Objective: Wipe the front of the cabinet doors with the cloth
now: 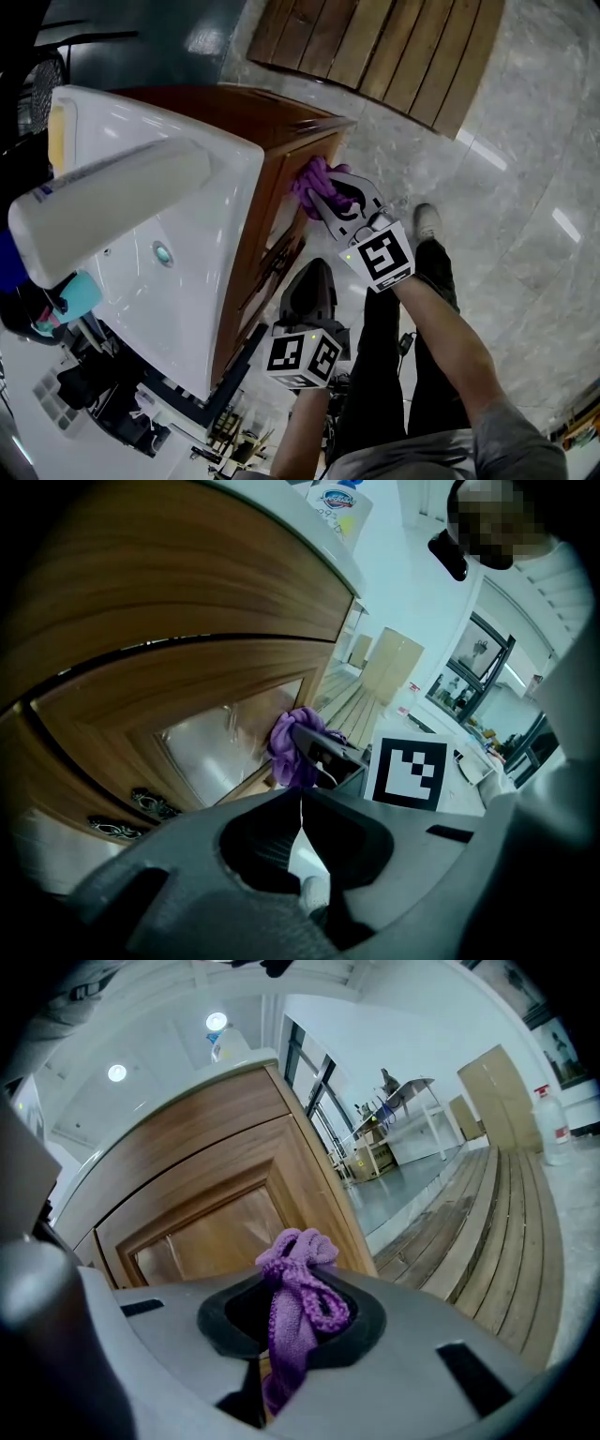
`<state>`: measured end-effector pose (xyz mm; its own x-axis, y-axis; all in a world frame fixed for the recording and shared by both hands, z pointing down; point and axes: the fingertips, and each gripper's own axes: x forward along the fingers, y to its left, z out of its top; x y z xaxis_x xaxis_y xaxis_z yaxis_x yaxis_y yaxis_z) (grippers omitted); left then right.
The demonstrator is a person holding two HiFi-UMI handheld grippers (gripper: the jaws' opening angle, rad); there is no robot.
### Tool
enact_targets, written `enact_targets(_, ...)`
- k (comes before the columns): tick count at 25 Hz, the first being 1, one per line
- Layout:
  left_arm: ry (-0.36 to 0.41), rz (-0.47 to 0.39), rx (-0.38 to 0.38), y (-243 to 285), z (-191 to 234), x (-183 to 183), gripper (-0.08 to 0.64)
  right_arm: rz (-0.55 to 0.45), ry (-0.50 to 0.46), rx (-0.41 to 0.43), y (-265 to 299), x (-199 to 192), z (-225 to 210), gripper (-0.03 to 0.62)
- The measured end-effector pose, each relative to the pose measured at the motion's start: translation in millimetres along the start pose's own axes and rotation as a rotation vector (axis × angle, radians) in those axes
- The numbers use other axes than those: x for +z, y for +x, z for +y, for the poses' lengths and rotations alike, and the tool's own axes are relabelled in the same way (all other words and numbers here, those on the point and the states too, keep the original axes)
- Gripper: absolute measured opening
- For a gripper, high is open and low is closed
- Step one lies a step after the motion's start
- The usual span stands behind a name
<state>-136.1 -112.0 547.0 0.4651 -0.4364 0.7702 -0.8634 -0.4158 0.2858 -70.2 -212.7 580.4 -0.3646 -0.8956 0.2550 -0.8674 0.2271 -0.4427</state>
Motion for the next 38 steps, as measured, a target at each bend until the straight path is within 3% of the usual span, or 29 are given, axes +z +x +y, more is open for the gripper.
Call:
enact_targets(9,-0.016,-0.006,0.010,-1,-5,2,0.011,-0.025,0.026,-0.066,-6,15,-32,0.063)
enact_targets(18,-0.023,-0.025,0.004,-12,-14,-9,0.011,-0.045,-0.021,-0.108,-33,33,-58,0.063)
enact_targets(30,-0.014,-0.062,-0.007,-36,-19,-16,0.011,-0.057,-0.074,-0.076,-74,38,-25,0.063)
enact_targets(38,-0.011,-0.051,-0.018,-48,-15,-34,0.011,-0.051,-0.073,-0.072,-101,22,0,0.063)
